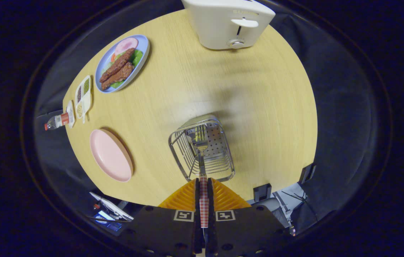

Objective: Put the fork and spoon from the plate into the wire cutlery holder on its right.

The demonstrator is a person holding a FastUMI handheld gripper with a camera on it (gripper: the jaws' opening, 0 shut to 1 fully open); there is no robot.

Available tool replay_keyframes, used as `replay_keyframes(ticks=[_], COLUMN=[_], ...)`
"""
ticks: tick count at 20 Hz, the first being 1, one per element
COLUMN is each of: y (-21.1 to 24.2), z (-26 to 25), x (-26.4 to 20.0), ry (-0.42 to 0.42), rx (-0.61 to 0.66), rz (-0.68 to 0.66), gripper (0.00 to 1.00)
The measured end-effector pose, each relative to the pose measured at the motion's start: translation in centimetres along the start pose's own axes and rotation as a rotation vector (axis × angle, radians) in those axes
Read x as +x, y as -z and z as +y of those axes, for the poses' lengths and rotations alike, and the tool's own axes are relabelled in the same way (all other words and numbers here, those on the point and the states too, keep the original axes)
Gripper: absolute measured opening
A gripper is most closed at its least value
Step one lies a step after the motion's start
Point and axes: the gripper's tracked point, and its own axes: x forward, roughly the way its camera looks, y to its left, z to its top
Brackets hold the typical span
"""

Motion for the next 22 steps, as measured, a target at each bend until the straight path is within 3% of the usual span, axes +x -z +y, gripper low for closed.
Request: replay_keyframes(ticks=[2, 7, 8, 13, 19, 22], y=[0.1, 0.8, 1.0, 2.9, 6.0, 7.6], z=[0.0, 0.1, 0.2, 1.7, 5.1, 7.7], x=[-0.3, -1.3, -1.6, -3.1, -4.7, -5.6], ry=[0.001, -0.007, -0.007, -0.047, -0.092, -0.094], rx=[-0.005, -0.001, -0.001, -0.025, -0.116, -0.172], rz=[-0.014, -0.077, -0.096, -0.192, -0.312, -0.39], gripper=[0.11, 0.1, 0.16, 0.25, 0.73, 0.88])
